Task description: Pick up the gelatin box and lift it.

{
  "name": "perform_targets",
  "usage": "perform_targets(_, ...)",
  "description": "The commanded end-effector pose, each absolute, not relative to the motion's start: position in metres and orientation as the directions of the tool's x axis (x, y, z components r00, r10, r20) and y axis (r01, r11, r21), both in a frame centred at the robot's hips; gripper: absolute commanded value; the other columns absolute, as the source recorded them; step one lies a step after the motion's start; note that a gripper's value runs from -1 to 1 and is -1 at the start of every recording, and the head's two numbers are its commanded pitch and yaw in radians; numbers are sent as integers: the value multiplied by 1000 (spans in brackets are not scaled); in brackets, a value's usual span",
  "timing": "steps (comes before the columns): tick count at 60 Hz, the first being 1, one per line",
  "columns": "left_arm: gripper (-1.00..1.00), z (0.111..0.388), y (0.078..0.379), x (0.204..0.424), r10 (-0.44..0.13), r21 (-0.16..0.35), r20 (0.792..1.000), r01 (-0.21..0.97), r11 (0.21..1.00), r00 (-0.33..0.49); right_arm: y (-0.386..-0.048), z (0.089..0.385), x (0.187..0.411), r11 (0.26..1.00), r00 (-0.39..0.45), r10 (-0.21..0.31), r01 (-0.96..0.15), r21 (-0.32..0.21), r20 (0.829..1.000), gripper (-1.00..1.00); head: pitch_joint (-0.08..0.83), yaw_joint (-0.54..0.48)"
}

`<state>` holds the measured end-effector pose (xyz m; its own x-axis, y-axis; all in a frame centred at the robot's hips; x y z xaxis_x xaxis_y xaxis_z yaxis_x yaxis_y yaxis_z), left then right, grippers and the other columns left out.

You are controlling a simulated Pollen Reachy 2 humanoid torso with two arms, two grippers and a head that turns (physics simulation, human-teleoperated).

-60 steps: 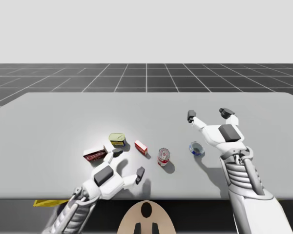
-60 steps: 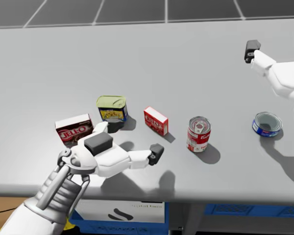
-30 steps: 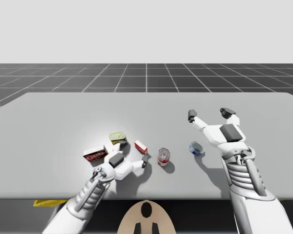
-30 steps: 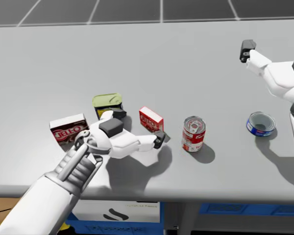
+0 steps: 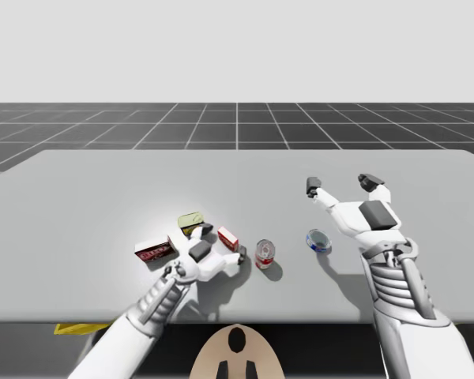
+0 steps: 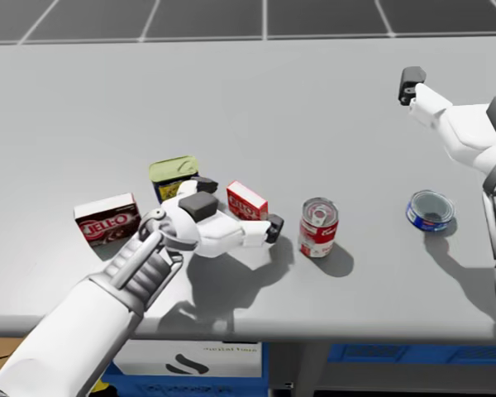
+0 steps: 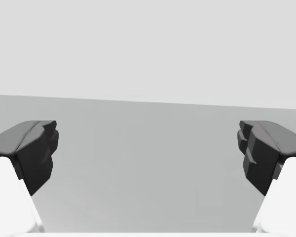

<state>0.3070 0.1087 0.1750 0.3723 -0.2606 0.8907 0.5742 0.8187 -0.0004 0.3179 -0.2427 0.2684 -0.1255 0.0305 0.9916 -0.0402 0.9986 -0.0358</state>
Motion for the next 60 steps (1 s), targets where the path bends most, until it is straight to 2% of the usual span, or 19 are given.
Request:
perform_targets(1, -1000, 176, 77, 306, -192, -79, 904, 589, 804, 382, -243, 270, 318, 999, -127, 27, -41, -32, 992, -1000, 684, 40)
perform_targets(15, -961, 173, 69, 306, -195, -76, 905, 594, 801, 378, -244, 270, 318, 999, -128, 26, -39, -31, 991, -1000, 680, 39)
perform_targets(17, -514, 172, 69, 305, -194, -78, 904, 592, 802, 381, -244, 270, 318, 999, -128, 27, -39, -32, 991, -1000, 678, 39)
perform_targets(18, 839, 172, 69, 304, -193, -80, 904, 595, 800, 381, -244, 270, 318, 999, -129, 27, -39, -32, 991, -1000, 676, 39)
perform_targets(20, 980, 171, 70, 303, -196, -76, 905, 596, 800, 377, -244, 270, 318, 999, -129, 27, -39, -32, 991, -1000, 673, 38)
perform_targets(33, 1000, 170, 69, 298, -204, -63, 912, 613, 788, 357, -244, 270, 318, 999, -128, 27, -38, -33, 991, -1000, 616, 42)
perform_targets(50, 1000, 170, 70, 295, -204, -63, 913, 617, 785, 352, -244, 267, 318, 999, -121, 27, -40, -32, 992, -1000, 367, 34)
perform_targets(60, 1000, 178, 72, 295, -191, -68, 920, 619, 782, 343, -244, 267, 319, 999, -120, 28, -39, -33, 992, -1000, 311, 34)
